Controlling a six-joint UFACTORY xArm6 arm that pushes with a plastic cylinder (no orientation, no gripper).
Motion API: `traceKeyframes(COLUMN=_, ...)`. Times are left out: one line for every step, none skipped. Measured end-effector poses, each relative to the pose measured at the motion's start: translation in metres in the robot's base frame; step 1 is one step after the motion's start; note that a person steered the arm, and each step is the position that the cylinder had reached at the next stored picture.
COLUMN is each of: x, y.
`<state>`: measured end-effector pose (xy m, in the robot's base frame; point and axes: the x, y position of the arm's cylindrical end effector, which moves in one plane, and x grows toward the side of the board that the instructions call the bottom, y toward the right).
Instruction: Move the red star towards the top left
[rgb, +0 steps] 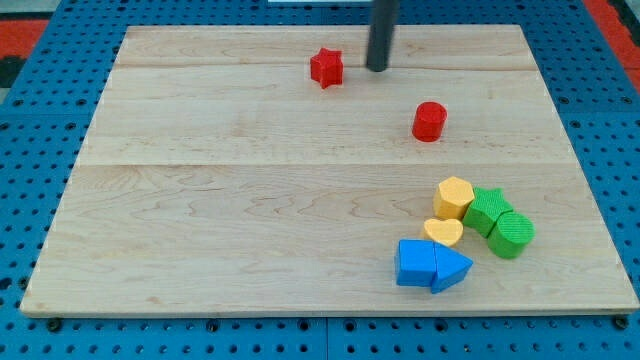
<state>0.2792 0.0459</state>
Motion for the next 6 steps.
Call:
traceKeyframes(x=0.005, y=-0.073)
traceKeyframes(x=0.004, y=-0.141)
traceKeyframes(x=-0.008, y=-0.184)
traceKeyframes(x=0.007, y=-0.187)
traceKeyframes(x=0.014, y=-0.219)
traceKeyframes(x=0.016, y=-0.224)
